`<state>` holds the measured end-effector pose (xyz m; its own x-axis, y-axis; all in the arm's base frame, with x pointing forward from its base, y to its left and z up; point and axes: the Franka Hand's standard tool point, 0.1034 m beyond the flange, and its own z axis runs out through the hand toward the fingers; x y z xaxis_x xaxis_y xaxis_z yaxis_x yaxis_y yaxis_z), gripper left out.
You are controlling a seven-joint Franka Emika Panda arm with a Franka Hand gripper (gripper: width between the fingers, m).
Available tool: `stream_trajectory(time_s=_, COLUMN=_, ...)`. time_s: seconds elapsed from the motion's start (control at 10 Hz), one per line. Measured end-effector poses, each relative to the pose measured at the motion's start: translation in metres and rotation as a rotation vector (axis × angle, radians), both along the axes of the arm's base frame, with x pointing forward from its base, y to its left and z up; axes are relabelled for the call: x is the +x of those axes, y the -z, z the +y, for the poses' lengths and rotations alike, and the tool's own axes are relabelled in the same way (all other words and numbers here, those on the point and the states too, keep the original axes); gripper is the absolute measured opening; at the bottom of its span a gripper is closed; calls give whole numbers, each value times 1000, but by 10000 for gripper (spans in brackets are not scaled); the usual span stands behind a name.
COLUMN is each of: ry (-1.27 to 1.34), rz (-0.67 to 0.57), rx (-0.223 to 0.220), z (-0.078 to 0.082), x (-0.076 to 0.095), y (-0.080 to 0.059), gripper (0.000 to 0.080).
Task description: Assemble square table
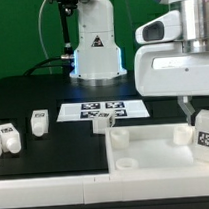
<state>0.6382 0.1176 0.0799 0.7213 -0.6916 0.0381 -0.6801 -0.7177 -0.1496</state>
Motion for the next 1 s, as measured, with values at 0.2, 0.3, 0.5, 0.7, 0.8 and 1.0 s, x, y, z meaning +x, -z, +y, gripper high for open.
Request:
stream_trajectory(time_s=0.2, ry=351, rz=27, rx=90, z=2, x=-1, y=2, gripper=303)
stream_trajectory(time_s=0.3, ry=439, rz=35, rx=118, z=2, x=-2, y=2, gripper=303)
stream_trajectory(time_s=0.5, ry=443, rz=36, rx=119, z=3, x=-2, y=2, gripper=303)
stream_trajectory(time_s=0.7, ry=275, rz=17, rx=85, z=1, x=-2, y=2, gripper=542)
stream_trajectory(time_s=0.8, ry=64, rz=-5, rx=47, z=-2, x=-1, y=1, gripper=542)
stream_trajectory(time_s=1.0, ry=-39, rz=-18, rx=31, z=2, x=-4, y=-5, gripper=643)
